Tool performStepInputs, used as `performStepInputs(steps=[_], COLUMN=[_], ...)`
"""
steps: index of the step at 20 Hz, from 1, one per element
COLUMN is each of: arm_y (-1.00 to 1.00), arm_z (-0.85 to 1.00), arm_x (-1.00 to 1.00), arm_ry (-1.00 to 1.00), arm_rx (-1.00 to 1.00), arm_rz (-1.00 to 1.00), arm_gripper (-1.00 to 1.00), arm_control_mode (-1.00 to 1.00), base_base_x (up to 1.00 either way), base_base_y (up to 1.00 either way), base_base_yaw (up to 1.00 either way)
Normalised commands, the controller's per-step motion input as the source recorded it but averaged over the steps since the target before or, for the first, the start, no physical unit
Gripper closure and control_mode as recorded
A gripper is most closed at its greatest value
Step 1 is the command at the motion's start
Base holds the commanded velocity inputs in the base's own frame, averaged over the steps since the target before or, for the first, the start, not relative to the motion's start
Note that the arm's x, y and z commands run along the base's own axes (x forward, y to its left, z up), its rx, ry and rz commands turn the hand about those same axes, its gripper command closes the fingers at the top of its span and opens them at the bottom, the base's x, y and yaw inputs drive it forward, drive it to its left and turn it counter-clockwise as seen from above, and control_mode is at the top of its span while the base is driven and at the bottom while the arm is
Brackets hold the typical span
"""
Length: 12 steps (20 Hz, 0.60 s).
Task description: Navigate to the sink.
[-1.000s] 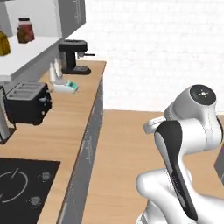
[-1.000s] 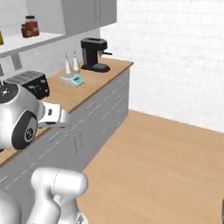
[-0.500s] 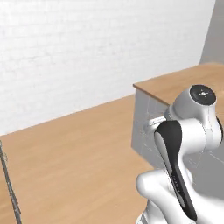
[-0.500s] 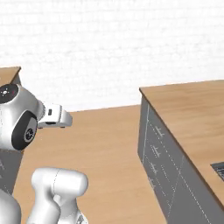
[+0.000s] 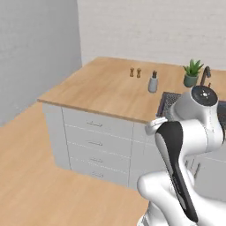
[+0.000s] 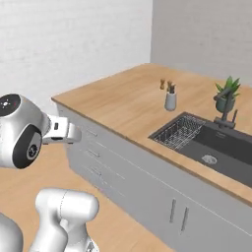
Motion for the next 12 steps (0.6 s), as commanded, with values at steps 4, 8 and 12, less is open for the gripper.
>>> performStepInputs(steps=[4,8,12], arm_y=[0.0,0.0,0.0], arm_z=[0.0,0.0,0.0], arm_x=[0.0,0.0,0.0], arm_ry=[0.0,0.0,0.0], arm_rx=[0.0,0.0,0.0], arm_rz=[0.0,0.0,0.0], arm_gripper=[-1.0,-1.0,-1.0], arm_control_mode=[1.0,1.0,1.0], base_base_x=[0.0,0.31,0.85], base_base_y=[-0.53,-0.59,-0.51], base_base_yaw=[-0.86,-0.7,-0.47])
